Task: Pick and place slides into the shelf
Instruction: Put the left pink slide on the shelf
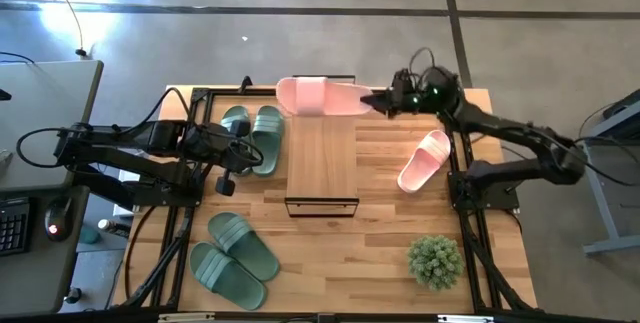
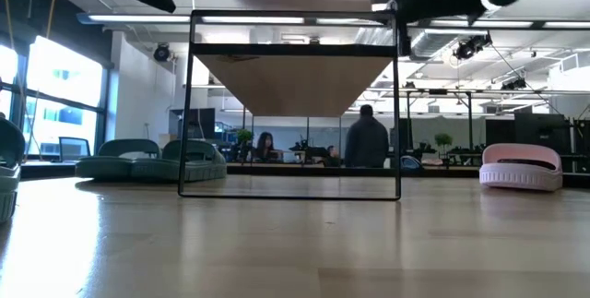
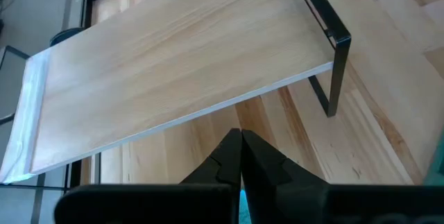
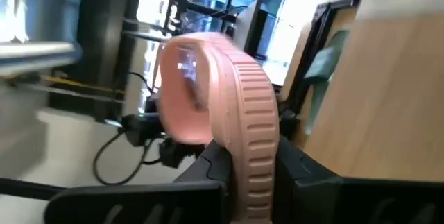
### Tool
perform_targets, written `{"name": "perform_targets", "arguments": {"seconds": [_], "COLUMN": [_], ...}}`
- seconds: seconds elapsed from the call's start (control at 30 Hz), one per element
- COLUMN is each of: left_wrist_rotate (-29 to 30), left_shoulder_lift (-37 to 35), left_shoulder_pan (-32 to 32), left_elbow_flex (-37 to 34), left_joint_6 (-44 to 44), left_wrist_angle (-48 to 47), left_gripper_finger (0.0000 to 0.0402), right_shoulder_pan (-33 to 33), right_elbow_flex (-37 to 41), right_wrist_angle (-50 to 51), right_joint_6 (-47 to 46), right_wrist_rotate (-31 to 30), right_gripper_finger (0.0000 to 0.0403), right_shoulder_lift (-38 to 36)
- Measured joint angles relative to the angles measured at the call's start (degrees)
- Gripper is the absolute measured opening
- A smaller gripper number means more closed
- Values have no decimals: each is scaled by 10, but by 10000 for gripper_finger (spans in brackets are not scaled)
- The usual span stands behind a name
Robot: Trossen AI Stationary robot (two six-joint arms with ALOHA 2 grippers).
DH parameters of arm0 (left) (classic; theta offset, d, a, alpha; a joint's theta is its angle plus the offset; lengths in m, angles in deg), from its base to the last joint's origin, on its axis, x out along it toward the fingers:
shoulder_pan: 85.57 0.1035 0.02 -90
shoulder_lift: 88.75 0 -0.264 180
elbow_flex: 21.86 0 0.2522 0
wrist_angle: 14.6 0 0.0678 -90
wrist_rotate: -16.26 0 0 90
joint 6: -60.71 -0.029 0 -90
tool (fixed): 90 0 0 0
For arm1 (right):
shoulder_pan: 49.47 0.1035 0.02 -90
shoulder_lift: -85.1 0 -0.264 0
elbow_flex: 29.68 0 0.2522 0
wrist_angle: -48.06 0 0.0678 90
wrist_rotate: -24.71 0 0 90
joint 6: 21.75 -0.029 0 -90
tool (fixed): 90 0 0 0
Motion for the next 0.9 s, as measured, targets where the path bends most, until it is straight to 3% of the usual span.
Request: {"name": "perform_targets", "arguments": {"seconds": [0.33, 0.9], "left_wrist_rotate": [0, 2], "left_shoulder_lift": [0, 0], "left_shoulder_pan": [0, 0], "left_elbow_flex": [0, 0], "left_joint_6": [2, 4], "left_wrist_angle": [0, 0], "left_gripper_finger": [1, 1], "right_shoulder_pan": [70, 104], "right_elbow_flex": [85, 87], "right_wrist_angle": [-54, -45], "right_joint_6": [-52, -66], "right_wrist_rotate": [-4, -48], "right_gripper_finger": [22, 23], "right_shoulder_lift": [11, 63]}}
